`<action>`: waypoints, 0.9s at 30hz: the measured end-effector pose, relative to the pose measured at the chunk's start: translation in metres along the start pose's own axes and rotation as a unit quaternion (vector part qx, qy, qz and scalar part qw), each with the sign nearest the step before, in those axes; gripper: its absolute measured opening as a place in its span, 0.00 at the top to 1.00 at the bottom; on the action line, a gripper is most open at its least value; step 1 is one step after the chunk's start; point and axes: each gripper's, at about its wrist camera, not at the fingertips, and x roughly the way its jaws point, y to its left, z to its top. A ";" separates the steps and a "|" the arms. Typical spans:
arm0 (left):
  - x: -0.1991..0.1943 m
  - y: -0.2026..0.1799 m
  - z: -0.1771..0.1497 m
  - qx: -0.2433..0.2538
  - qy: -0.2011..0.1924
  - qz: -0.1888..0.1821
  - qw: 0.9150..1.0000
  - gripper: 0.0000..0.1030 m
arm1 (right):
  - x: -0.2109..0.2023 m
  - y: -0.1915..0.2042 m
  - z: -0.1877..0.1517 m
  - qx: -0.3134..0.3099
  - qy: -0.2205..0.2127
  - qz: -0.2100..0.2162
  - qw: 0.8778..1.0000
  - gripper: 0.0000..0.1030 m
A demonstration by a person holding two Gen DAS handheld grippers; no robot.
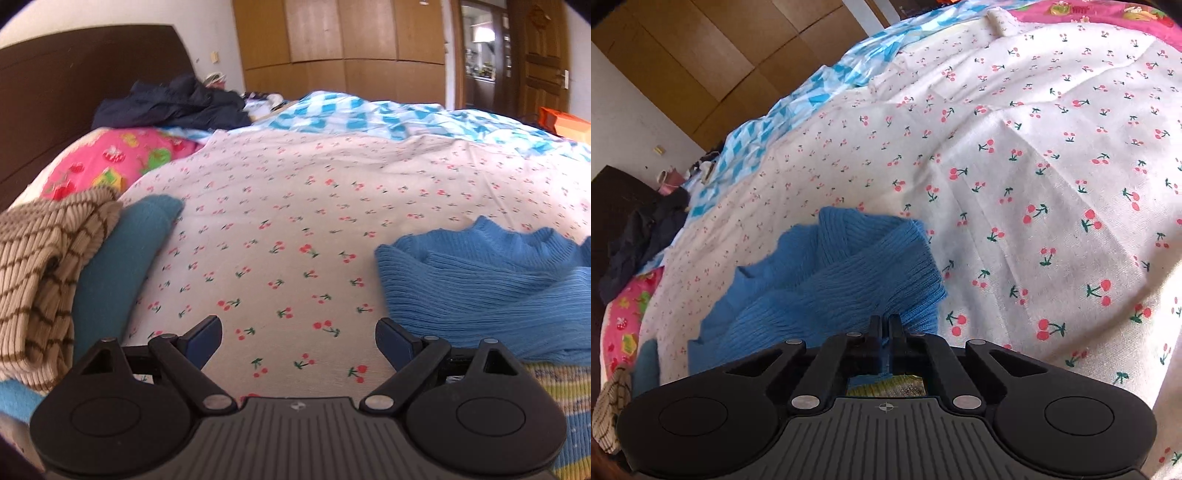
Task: Fold small clothes
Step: 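Close the right tool on the striped hem of the blue sweater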
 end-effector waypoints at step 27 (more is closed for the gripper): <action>0.019 -0.002 -0.003 0.015 0.055 0.018 0.998 0.07 | 0.062 0.095 -0.023 -0.252 0.098 0.013 0.963 0.90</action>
